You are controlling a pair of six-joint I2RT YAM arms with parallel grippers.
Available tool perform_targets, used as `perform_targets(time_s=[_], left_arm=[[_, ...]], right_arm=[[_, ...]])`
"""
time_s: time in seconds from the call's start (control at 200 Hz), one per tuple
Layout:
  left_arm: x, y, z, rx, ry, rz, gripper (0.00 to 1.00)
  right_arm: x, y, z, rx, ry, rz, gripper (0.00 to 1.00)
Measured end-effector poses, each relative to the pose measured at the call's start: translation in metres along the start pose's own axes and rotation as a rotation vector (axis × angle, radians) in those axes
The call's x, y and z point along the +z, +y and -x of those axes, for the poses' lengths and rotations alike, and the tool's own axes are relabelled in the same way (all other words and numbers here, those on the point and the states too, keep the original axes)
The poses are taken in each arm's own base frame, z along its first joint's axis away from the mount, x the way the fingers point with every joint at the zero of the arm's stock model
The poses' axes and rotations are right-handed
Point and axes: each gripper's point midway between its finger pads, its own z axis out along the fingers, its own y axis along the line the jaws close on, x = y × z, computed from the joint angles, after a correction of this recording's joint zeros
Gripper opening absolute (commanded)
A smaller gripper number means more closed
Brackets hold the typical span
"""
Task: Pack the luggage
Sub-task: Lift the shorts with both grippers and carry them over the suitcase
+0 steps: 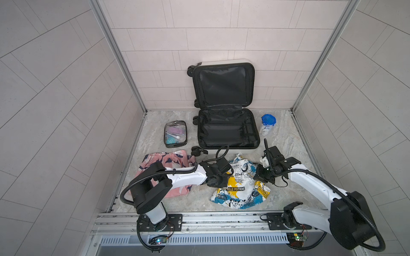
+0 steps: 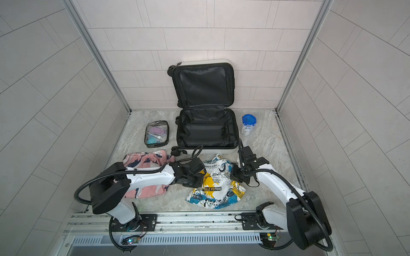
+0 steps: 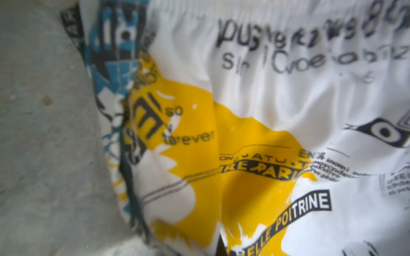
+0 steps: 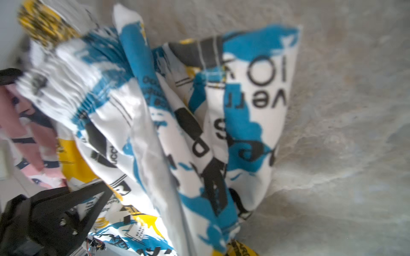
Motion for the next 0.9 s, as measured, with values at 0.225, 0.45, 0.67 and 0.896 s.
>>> perform_targets(time_s=[0.225, 0.45, 0.67, 0.896], left_arm=[[-0.089, -0.038, 0.028, 0.051, -0.14, -0.071, 0.0], [-0.165, -0.055, 0.067, 0.098, -0.322, -0.074, 0.0], [-0.206, -0.034, 0.125, 0.068, -0.467, -0.025, 0.0], [-0.207, 0.002, 0.2, 0.012, -0.538, 0.058, 0.0]], right_arm=[[-0.053, 0.041, 0.003, -0.054, -0.074, 0.117, 0.0], [-0.101, 0.095, 0.025, -0.112, -0.145, 0.227, 0.0], [-0.131, 0.158, 0.079, -0.162, -0.232, 0.307, 0.0], [-0.11, 0.195, 0.142, -0.167, -0.256, 0.305, 0.0]])
